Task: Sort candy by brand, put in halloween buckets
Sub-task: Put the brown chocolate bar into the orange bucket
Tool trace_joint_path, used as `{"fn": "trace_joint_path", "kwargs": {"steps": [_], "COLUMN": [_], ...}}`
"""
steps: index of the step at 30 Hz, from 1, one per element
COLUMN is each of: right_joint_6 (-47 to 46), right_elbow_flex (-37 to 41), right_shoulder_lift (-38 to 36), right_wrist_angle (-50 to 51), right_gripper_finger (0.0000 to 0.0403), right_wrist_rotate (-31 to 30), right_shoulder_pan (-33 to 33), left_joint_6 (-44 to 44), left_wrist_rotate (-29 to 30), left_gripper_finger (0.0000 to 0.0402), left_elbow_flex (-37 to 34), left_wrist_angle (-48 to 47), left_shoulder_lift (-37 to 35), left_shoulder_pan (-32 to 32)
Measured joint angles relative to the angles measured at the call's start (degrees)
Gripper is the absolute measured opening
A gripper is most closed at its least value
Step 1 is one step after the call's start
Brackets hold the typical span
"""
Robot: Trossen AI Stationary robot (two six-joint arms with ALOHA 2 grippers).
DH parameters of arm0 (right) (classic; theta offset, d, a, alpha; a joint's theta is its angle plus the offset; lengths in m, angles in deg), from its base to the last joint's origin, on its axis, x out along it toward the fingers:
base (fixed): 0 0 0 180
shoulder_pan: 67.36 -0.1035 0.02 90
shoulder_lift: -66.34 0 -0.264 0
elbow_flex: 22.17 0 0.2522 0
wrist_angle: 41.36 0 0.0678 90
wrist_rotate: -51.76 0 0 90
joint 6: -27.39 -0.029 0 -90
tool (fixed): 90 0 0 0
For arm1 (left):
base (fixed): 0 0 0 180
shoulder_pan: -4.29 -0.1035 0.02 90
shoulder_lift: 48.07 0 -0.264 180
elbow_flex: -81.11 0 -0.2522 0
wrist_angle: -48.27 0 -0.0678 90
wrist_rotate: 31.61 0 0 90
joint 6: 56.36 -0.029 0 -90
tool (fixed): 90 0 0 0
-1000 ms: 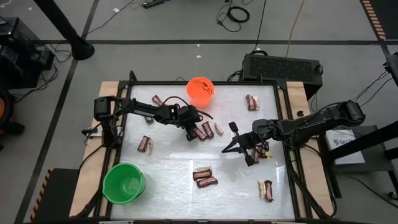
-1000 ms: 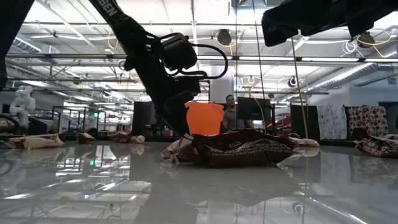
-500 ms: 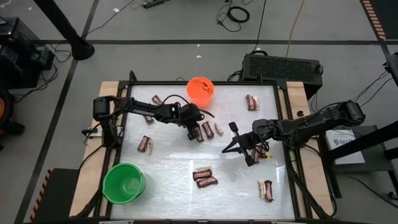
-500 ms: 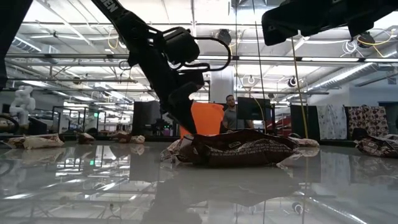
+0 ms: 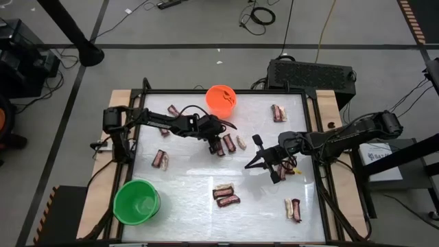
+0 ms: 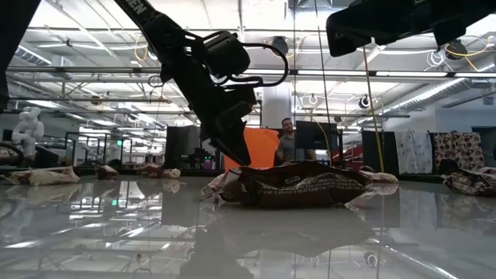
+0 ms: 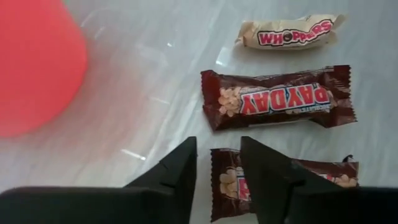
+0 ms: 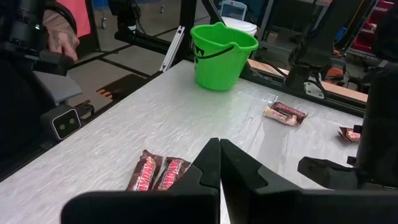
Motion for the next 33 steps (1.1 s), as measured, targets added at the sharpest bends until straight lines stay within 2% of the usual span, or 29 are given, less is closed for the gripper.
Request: {"fn": "trace_joint_path", "kwargs": {"steps": [7, 13, 20, 25, 29, 33], "right_joint_6": [0.00, 0.39, 0.44, 0.44, 0.44, 0.44], "right_elbow_flex": [0.00, 0.00, 0.00, 0.00, 0.00, 0.00], "right_shoulder_lift": [0.00, 0.00, 0.00, 0.00, 0.00, 0.00], "right_wrist_angle": [-0.02, -0.02, 0.02, 0.02, 0.02, 0.04], "right_gripper_finger": [0.0000, 0.0000, 0.0000, 0.0000, 0.0000, 0.0000], "right_wrist_rotate": [0.00, 0.00, -0.02, -0.02, -0.02, -0.02], "right_shoulder_pan": [0.00, 0.00, 0.00, 0.01, 0.00, 0.00], "left_joint_6": [1.31, 1.57, 1.10, 0.77, -0.19, -0.11], "left_wrist_rotate": [-4.27, -11.32, -12.99, -16.60, -18.60, -19.01], "left_gripper_finger": [0.0178, 0.0181, 0.0181, 0.0180, 0.0163, 0.0115], "left_elbow_flex": [0.01, 0.02, 0.17, 0.11, 0.07, 0.05], "left_wrist_angle": [0.33, 0.82, 1.59, 1.75, 1.88, 1.74], "left_shoulder_lift": [0.76, 3.99, 5.42, 5.33, 5.40, 5.43], "left_shoulder_pan": [-1.77, -3.68, -4.12, -4.28, -4.21, -4.32]}}
